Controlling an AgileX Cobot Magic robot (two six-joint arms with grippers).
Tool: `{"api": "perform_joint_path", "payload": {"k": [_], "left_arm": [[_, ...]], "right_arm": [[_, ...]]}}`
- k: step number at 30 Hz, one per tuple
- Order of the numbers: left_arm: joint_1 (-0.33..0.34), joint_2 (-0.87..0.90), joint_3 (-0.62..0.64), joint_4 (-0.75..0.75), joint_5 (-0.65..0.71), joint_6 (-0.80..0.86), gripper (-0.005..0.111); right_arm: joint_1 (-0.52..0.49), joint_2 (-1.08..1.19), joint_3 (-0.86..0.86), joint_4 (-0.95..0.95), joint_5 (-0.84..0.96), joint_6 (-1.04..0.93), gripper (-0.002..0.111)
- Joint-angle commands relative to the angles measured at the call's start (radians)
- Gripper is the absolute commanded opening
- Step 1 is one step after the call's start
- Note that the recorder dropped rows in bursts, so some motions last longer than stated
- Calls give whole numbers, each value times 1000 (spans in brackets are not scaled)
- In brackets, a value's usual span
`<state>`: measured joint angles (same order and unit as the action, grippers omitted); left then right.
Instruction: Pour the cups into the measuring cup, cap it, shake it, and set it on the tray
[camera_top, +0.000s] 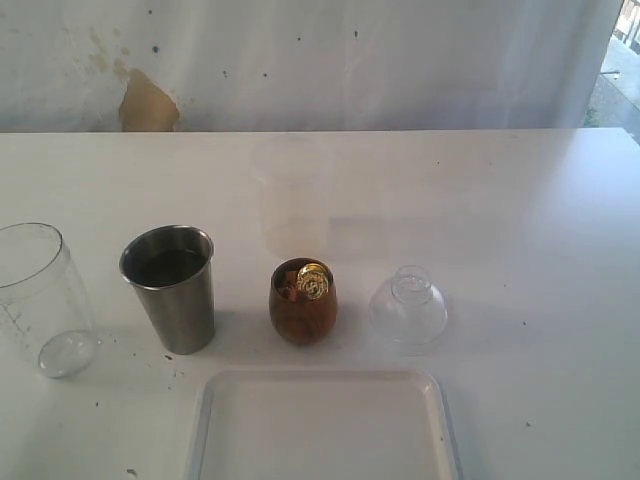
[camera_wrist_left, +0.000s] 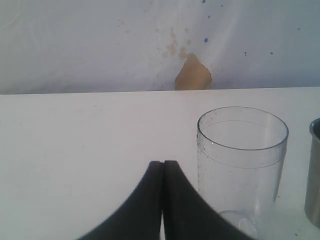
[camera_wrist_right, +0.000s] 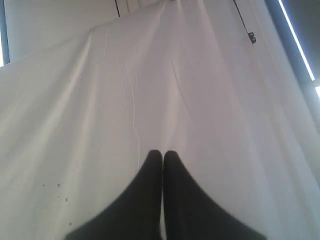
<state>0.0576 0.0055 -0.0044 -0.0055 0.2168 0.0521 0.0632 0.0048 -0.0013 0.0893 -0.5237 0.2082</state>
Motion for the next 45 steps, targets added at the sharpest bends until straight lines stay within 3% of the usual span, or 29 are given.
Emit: {"api": "perform_joint_path", "payload": {"k": [1, 3, 7, 9, 17, 22, 32, 41, 45], "left_arm": [[-1, -5, 4, -9, -13, -2, 0], [-1, -5, 4, -9, -13, -2, 0], [-1, -5, 4, -9, -13, -2, 0], [-1, -5, 4, -9, -13, -2, 0], [-1, -5, 4, -9, -13, -2, 0], [-1, -5, 4, -9, -13, -2, 0], [-1, -5, 4, -9, -13, -2, 0], [-1, -5, 4, -9, -13, -2, 0], [-1, -5, 4, -9, -13, -2, 0]], "right_arm": [[-3, 6, 1, -59, 30, 24, 12], [-3, 36, 1, -68, 68, 24, 29], [-3, 104, -43, -109, 70, 27, 79], [-3, 145, -67, -142, 65, 75, 90], [-3, 446, -182, -708, -76, 474, 85], [-3, 758, -222, -903, -343, 531, 85], [6, 1298, -303, -956, -576, 352, 85], [142, 1571, -423, -841, -505, 117, 85], [182, 1657, -481, -820, -505, 104, 85]]}}
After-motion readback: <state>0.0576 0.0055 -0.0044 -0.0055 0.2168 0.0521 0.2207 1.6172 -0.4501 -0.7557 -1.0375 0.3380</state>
